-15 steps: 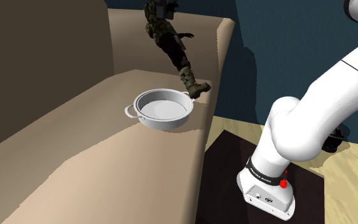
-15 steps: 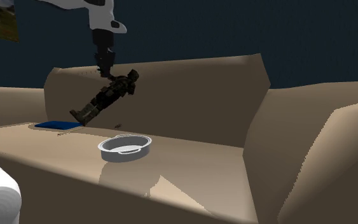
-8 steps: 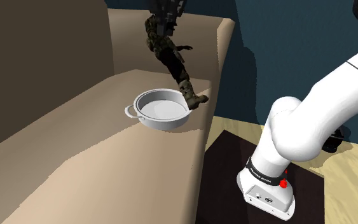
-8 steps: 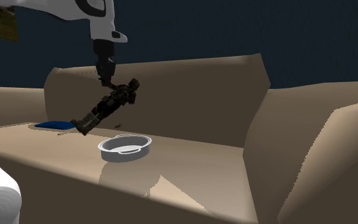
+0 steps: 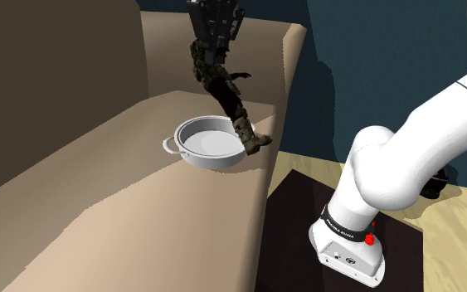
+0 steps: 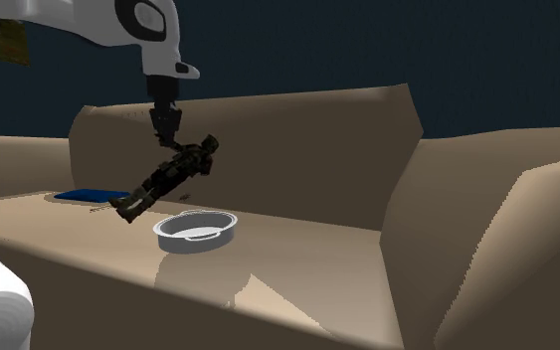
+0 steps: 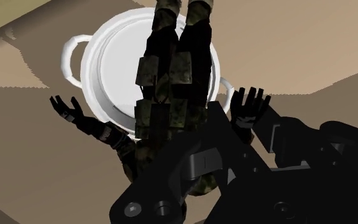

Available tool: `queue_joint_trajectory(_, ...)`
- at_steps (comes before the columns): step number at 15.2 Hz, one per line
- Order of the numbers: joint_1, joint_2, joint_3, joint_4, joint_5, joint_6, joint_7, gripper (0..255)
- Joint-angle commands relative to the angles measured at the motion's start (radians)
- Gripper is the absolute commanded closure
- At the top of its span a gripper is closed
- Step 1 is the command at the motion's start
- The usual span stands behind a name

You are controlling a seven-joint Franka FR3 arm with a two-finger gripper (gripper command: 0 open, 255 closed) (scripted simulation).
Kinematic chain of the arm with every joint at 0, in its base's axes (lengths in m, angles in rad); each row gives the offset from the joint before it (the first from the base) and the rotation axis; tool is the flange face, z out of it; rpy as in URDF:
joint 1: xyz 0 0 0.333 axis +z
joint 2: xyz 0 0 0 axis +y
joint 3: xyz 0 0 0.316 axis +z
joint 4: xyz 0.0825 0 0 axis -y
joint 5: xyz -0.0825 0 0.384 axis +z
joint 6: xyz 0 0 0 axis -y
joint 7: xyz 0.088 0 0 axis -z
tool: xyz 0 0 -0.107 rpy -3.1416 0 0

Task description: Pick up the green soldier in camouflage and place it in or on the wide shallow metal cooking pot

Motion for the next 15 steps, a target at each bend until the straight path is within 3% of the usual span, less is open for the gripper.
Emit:
queue_joint_trajectory(1,0.0,-0.001,0.0,-0.002,0.0,0.002,-0.001,255)
queue_joint_trajectory(4,0.0,-0.001,0.0,-0.002,0.0,0.002,-0.001,255)
queue_joint_trajectory(5,0.0,-0.001,0.0,-0.002,0.0,0.002,-0.001,0)
queue_joint_trajectory(10,0.0,-0.001,0.0,-0.002,0.0,0.002,-0.001,0)
queue_joint_trajectory(14,-0.005,0.057,-0.007,0.184,-0.008,-0.126,0.008,0)
queue_joint_trajectory(15,-0.004,0.057,-0.007,0.184,-0.008,-0.126,0.008,0)
